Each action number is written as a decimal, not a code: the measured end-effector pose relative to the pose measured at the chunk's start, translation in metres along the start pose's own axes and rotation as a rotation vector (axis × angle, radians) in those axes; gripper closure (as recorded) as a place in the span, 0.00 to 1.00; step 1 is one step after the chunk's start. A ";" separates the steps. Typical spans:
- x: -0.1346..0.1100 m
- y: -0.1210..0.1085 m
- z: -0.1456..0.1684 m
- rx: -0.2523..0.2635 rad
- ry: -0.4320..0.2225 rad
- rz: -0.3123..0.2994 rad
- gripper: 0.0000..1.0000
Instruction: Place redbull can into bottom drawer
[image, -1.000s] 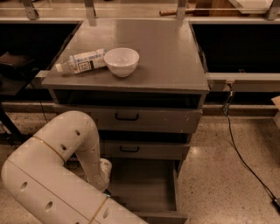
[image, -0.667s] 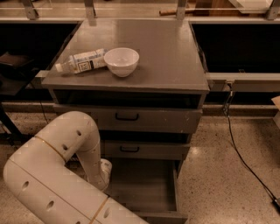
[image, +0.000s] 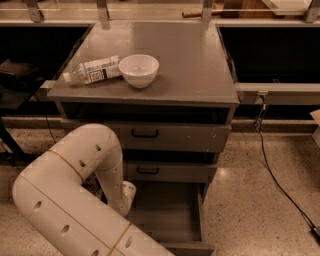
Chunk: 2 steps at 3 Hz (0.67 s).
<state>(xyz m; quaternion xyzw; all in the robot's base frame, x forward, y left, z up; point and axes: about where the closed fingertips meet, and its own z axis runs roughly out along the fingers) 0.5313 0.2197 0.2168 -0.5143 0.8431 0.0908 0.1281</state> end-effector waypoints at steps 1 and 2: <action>0.000 -0.006 -0.022 -0.016 -0.087 -0.012 0.00; -0.001 -0.006 -0.039 -0.042 -0.159 -0.037 0.00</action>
Offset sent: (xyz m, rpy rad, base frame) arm -0.0017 -0.0163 0.0611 0.2425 -0.0714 0.0913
